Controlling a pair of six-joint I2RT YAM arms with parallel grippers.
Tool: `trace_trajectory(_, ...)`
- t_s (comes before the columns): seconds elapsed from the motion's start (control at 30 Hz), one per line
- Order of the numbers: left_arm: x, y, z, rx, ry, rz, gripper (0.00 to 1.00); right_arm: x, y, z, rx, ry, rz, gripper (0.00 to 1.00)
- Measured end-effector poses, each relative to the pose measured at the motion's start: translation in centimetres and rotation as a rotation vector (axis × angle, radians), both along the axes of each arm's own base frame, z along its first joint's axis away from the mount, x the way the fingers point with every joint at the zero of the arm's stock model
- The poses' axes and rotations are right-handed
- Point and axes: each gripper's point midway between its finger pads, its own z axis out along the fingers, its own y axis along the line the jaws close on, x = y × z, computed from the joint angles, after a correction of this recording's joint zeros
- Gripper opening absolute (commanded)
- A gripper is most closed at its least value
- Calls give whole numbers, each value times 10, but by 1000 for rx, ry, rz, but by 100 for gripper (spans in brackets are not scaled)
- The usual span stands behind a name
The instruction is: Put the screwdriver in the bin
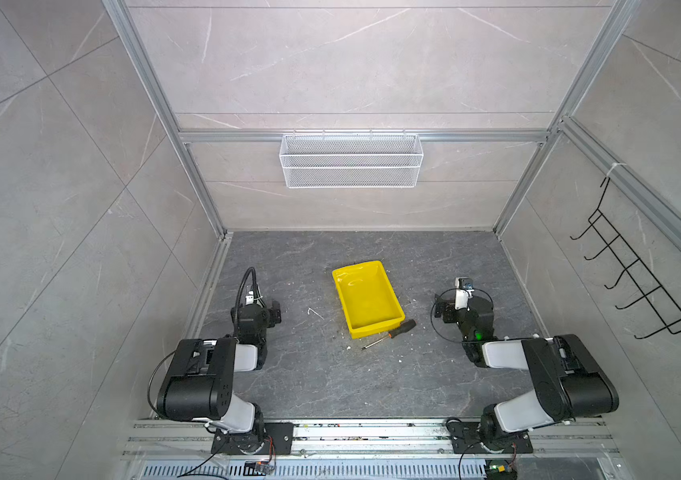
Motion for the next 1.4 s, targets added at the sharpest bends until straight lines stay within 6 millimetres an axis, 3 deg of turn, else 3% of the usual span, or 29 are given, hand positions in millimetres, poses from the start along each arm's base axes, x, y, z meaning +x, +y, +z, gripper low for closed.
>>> trace_trajectory(1.0, 0, 0, 0, 0, 0, 0, 100, 0, 1, 0, 1, 0, 3, 99)
trace_trajectory(1.4, 0, 0, 0, 0, 0, 0, 100, -7, 14, 2, -30, -34, 57, 99)
